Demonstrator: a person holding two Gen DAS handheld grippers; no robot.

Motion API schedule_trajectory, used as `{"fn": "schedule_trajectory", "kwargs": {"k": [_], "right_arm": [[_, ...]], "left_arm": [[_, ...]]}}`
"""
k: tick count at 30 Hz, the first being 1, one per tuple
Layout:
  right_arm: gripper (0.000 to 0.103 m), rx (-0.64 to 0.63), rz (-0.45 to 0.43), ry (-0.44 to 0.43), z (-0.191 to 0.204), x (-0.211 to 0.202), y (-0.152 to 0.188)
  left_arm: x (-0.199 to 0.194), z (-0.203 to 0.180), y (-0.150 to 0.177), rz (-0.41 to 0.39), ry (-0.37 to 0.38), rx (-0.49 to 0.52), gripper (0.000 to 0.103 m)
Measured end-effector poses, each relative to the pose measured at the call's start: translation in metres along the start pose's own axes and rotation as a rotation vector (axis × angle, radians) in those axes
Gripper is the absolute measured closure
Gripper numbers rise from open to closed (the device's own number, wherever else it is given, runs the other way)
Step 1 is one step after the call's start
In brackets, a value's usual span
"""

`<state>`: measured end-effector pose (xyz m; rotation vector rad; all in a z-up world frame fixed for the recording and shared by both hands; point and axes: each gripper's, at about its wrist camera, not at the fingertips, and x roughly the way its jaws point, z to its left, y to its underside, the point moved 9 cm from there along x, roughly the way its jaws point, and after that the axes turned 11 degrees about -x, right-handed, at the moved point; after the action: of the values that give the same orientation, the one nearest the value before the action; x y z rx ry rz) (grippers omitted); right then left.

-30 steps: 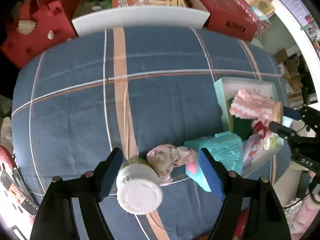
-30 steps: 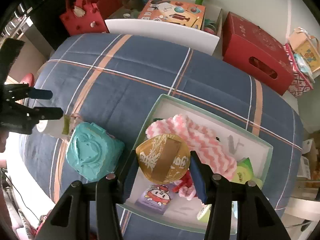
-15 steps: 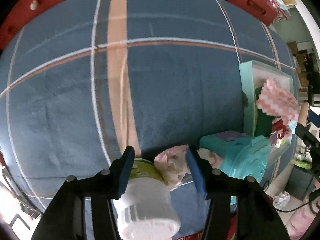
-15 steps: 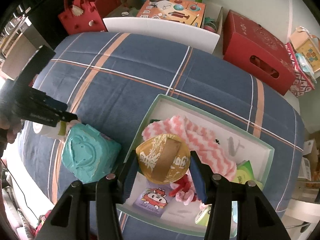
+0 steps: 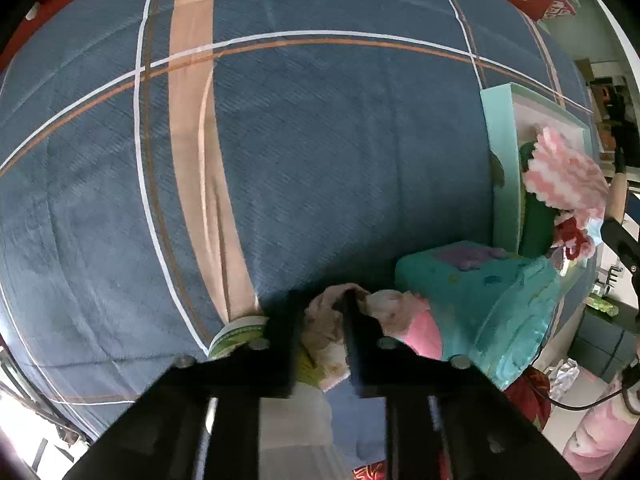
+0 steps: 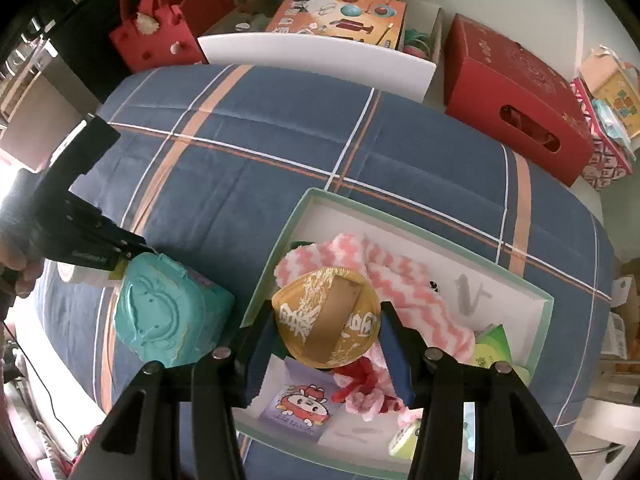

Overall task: Organize soft objects
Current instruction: 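Carry the scrunchie and gold pack over the tray and lower them in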

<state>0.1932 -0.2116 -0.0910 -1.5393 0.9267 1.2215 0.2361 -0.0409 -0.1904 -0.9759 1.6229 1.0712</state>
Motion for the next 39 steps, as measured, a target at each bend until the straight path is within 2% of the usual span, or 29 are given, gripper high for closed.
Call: {"fn": "schedule_trajectory", "kwargs": {"k": [7, 14, 22, 24, 31, 33, 36, 39], "right_arm": [[0.05, 0.006, -0.01, -0.005, 0.0, -0.002, 0.001], [0.05, 0.011, -0.024, -0.001, 0.001, -0.018, 0.004], [0.05, -0.01, -0.083, 0.026, 0.007, -0.065, 0.019], [0.05, -0.015, -0.098, 0.035, 0.008, -0.077, 0.026], [0.05, -0.006, -0.131, 0.057, -0.002, -0.11, 0.053], [0.05, 0.002, -0.136, 0.065, -0.007, -0.117, 0.062], [0.05, 0.013, -0.132, 0.078, -0.013, -0.119, 0.077], [0.05, 0.033, -0.114, 0.074, -0.02, -0.111, 0.092]], "left_arm": [[-0.013, 0.0, -0.002, -0.054, 0.009, 0.0, 0.094], [-0.069, 0.01, -0.009, -0.166, 0.036, -0.063, 0.095], [-0.136, 0.005, 0.013, -0.306, 0.073, -0.061, 0.095], [-0.155, -0.008, 0.023, -0.344, 0.085, -0.047, 0.095], [-0.178, -0.057, 0.051, -0.417, 0.116, 0.013, 0.095], [-0.189, -0.076, 0.061, -0.442, 0.152, 0.034, 0.095], [-0.197, -0.106, 0.073, -0.473, 0.195, 0.074, 0.095], [-0.19, -0.133, 0.08, -0.488, 0.21, 0.107, 0.095]]}}
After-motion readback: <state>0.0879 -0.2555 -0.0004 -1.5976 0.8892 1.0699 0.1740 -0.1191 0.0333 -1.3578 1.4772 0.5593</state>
